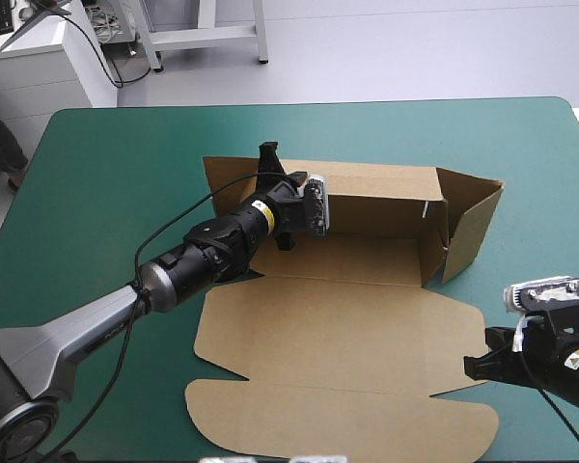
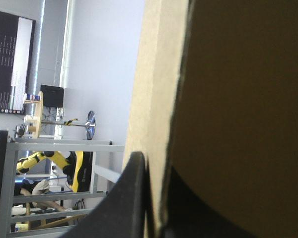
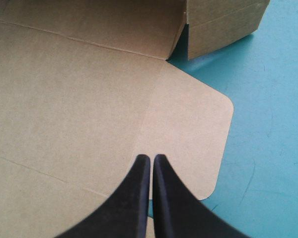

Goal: Fold the box

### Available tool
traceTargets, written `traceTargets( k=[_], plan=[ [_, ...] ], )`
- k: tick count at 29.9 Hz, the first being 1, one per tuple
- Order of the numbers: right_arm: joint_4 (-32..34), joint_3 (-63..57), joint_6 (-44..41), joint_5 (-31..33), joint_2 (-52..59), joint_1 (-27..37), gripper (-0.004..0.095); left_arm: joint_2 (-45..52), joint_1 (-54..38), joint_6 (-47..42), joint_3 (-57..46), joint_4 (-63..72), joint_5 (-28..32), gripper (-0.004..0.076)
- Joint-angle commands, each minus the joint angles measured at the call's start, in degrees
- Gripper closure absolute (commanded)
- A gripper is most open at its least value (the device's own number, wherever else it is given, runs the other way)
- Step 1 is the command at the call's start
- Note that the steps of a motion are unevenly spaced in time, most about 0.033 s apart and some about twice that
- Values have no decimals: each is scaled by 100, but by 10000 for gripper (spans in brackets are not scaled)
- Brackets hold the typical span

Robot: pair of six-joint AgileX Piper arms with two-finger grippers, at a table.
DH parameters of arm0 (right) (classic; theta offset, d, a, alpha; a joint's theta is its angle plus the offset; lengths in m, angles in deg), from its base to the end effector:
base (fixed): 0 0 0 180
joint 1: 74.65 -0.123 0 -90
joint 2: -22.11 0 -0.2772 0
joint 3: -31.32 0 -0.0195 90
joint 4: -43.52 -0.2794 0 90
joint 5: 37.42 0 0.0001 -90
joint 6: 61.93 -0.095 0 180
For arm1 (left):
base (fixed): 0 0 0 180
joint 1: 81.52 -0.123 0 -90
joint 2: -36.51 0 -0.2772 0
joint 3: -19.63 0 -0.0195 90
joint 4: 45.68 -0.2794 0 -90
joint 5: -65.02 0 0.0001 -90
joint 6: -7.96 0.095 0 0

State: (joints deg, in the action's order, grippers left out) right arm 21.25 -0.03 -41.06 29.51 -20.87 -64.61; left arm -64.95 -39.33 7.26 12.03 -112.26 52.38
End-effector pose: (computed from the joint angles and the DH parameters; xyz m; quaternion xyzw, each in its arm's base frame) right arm 0.1225 0.0120 0.3383 -0.0749 0.9227 0.0990 0.3650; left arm 0.3170 -0.2614 0.2838 0.6413 0.5377 0.1916 0.5127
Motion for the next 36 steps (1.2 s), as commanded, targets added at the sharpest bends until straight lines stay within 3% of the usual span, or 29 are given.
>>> traceTargets(
  k=[1, 7, 9, 17, 28, 31, 36],
  plan=[
    [-123, 118, 0, -327, -14, 22, 908, 9, 27, -1095, 32, -661, -929, 733],
    [-123, 118, 0, -356, -14, 22, 908, -272, 571, -1914, 32, -1312, -2335, 733],
    [-113, 118, 0, -370, -14, 22, 908, -331, 755, -2025, 32, -1438, -2539, 732],
    [-28, 118, 0, -370, -14, 22, 908, -355, 1027, -2644, 32, -1794, -2636, 732],
    [-14, 118, 0, -374, -14, 22, 898, -355, 1027, -2660, 32, -1996, -2497, 732],
    [-27, 118, -67, -374, -14, 22, 808, -355, 1027, -2660, 32, -2049, -2497, 732],
    [-124, 112, -299, -384, -14, 22, 453, -355, 1027, -2660, 32, -2059, -2508, 732]
  ],
)
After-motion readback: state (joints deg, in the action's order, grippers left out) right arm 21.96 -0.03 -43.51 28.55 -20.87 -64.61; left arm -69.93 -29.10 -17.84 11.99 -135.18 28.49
